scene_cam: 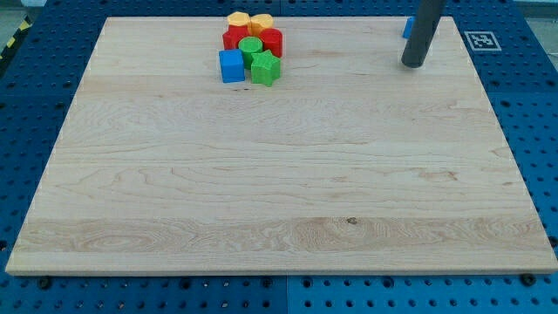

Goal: Move the group of blocks slightly down

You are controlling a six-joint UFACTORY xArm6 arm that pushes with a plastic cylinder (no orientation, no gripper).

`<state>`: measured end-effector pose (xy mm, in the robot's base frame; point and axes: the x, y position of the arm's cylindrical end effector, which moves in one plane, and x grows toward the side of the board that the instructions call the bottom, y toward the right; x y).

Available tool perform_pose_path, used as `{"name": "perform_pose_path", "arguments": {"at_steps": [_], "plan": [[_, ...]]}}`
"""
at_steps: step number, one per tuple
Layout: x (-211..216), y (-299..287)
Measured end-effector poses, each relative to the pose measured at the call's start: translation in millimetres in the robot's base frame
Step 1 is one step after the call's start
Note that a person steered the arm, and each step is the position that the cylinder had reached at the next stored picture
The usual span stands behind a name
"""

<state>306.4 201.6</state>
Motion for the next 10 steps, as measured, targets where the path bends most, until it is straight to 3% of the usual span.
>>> {"name": "perform_pose_path", "arguments": {"at_steps": [3, 4, 6, 7, 10], "plan": [[0.0, -27.1], [-13.5, -45.5], [-87.2, -104.9], [-106.0, -104.8], [-113.0, -121.4]]}}
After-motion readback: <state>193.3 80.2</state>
